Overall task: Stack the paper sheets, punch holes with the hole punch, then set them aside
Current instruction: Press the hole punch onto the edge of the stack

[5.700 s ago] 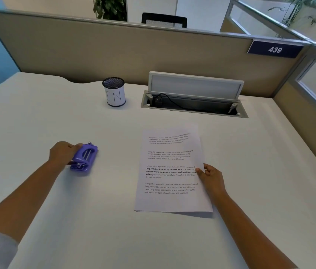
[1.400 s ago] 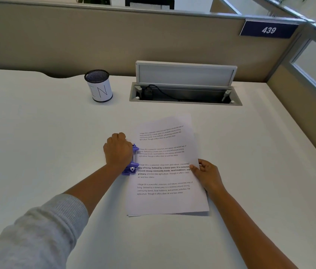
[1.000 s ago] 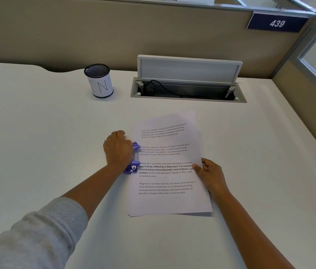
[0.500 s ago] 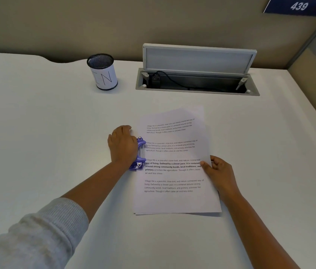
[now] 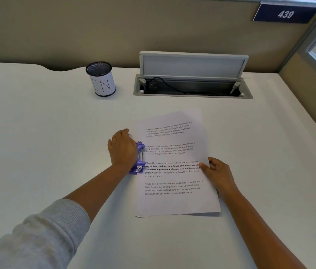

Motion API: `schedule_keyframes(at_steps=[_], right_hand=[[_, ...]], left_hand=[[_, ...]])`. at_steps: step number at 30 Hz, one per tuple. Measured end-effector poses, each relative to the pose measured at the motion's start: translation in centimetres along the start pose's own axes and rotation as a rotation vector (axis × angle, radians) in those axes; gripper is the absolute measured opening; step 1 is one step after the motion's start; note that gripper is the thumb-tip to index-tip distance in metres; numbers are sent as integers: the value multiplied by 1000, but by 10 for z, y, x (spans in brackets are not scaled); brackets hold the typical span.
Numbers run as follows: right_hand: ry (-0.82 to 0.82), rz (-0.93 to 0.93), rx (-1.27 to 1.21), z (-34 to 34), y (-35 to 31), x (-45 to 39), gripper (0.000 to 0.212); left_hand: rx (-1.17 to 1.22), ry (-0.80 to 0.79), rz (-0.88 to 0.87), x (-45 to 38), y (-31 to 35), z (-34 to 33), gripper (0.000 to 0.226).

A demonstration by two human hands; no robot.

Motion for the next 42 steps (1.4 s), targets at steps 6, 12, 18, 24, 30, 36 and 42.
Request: schedule_keyframes(at_steps=[6, 12, 18, 24, 30, 36, 42], right_hand=[[19, 9, 46, 1, -2, 1, 20], [14, 5, 52, 2, -3, 5, 18], [13, 25, 71, 0, -4, 5, 18], [18, 27, 71, 1, -2, 4, 15], [9, 14, 58, -2, -3, 4, 16], [1, -21, -5, 5, -1, 1, 21], [18, -34, -26, 6, 5, -2, 26]], left_hand=[[62, -9, 89, 1, 16, 13, 37], [156, 8, 60, 9, 22, 29, 39], [399, -38, 247, 50, 12, 38, 39], [565, -201, 596, 45, 15, 38, 27], [611, -168, 631, 33, -1, 51, 25], [648, -43, 630, 19, -28, 68, 26], [632, 82, 690, 5, -79, 93, 28]])
Point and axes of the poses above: each hand's wrist, its own x-axis away from the middle knuckle, its own z-axis out of the back of the hand, y = z × x, the point moved 2 cm from there along -x, towards the middle knuckle, and after that the axes turned 7 degrees about y, right-handed, at the moved point
